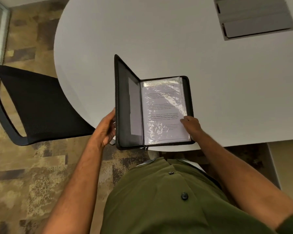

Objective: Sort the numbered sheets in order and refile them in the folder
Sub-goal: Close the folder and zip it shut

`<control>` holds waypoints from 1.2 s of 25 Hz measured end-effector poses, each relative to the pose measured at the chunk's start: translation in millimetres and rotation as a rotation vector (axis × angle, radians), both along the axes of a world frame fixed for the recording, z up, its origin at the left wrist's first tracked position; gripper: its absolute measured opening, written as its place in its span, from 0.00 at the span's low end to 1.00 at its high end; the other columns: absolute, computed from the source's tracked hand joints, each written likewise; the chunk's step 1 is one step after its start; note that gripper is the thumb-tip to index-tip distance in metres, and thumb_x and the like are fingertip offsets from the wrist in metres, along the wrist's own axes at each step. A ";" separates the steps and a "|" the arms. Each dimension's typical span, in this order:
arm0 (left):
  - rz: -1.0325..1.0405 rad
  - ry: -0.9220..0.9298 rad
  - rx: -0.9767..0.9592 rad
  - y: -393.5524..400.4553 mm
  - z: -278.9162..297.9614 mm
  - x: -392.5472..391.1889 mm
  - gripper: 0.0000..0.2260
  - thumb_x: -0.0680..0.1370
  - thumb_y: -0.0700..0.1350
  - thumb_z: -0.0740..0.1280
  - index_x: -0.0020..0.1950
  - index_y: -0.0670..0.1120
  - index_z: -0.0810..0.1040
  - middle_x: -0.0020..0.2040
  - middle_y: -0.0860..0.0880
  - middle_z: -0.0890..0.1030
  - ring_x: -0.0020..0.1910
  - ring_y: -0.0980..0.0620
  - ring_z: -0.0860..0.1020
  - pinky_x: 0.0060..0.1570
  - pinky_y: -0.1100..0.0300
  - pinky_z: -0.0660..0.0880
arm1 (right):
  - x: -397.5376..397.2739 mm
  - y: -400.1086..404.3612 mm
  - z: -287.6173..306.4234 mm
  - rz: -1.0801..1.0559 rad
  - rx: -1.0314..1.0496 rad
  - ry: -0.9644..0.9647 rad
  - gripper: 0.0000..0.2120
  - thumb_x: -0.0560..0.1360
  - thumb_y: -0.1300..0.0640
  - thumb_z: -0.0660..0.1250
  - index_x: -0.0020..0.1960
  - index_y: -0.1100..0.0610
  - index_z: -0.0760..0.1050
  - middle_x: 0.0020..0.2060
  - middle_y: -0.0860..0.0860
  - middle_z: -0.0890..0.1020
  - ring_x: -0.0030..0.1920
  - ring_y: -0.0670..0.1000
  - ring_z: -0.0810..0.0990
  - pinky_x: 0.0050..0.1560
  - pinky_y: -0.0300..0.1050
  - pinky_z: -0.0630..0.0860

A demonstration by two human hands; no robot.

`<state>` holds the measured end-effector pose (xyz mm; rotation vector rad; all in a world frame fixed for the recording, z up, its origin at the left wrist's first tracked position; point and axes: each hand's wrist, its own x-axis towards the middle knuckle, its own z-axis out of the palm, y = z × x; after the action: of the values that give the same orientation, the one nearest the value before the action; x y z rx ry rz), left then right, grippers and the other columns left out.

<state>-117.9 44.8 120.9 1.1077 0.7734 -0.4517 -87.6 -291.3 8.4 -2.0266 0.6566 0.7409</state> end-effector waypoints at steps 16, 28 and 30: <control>-0.583 0.075 0.697 -94.1 -130.5 43.1 0.28 0.77 0.51 0.75 0.73 0.46 0.70 0.67 0.45 0.72 0.62 0.44 0.76 0.67 0.45 0.76 | 21.1 -31.1 0.9 -0.293 0.071 -0.071 0.18 0.83 0.50 0.61 0.71 0.53 0.73 0.68 0.53 0.78 0.61 0.53 0.79 0.63 0.50 0.77; -0.231 0.275 0.291 -90.1 -162.0 52.7 0.13 0.81 0.42 0.69 0.65 0.42 0.75 0.56 0.43 0.82 0.49 0.48 0.81 0.40 0.56 0.76 | 11.0 -27.7 -44.2 -0.449 0.057 0.067 0.21 0.77 0.66 0.64 0.70 0.58 0.74 0.63 0.56 0.81 0.58 0.57 0.80 0.57 0.52 0.81; -0.205 0.306 0.280 -92.2 -166.6 56.9 0.18 0.79 0.44 0.70 0.67 0.42 0.74 0.58 0.42 0.82 0.52 0.45 0.83 0.41 0.54 0.80 | 20.5 -31.1 -40.7 -0.525 0.178 0.130 0.19 0.78 0.69 0.61 0.66 0.59 0.78 0.58 0.56 0.83 0.54 0.56 0.81 0.49 0.48 0.80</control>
<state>-61.0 -47.3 -45.7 1.4062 1.0171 -0.7134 -67.1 -322.4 -32.3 -1.5538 1.1022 0.5913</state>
